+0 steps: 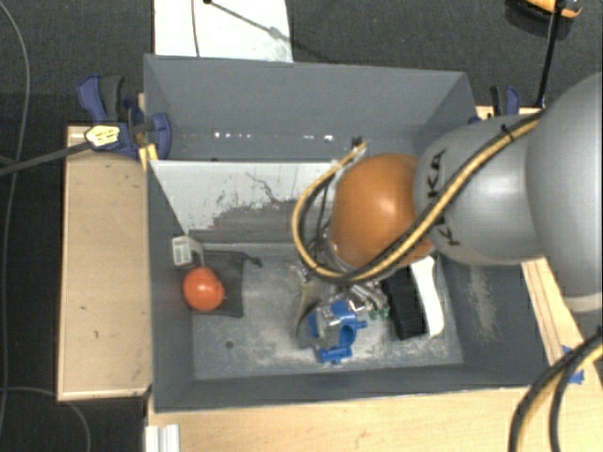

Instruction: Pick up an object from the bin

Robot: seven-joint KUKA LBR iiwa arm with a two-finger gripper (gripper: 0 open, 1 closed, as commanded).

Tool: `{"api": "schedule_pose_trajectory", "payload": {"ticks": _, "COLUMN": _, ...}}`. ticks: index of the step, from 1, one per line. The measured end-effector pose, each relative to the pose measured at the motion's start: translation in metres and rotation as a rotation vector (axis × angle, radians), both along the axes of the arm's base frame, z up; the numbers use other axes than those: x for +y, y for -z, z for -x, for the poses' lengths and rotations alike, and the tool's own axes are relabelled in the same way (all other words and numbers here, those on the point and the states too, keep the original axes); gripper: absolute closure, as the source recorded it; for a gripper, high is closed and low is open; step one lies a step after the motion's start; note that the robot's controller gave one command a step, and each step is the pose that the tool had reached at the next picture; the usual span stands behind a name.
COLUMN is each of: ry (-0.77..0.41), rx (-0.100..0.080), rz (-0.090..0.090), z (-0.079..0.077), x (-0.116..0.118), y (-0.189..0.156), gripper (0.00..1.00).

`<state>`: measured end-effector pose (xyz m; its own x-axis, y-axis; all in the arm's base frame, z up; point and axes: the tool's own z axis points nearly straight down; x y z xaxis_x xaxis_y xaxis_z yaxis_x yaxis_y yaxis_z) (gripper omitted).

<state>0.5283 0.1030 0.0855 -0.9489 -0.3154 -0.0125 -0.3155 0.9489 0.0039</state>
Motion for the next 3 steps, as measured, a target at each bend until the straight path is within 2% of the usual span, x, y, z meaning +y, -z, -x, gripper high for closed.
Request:
{"api": "schedule_pose_trajectory", "payload": {"ticks": 1, "ry": -0.073, "rx": 0.001, "rz": 0.001, "z": 0.021, "x": -0.032, "y": 0.011, "gripper": 0.0}}
{"api": "schedule_pose_trajectory", "payload": {"ticks": 2, "ry": 0.08, "rx": -0.002, "rz": -0.003, "z": 0.005, "x": -0.057, "y": 0.009, "gripper": 1.0}}
{"api": "schedule_pose_trajectory", "payload": {"ticks": 3, "ry": 0.082, "rx": -0.002, "rz": -0.003, "z": 0.005, "x": -0.057, "y": 0.009, "gripper": 1.0}}
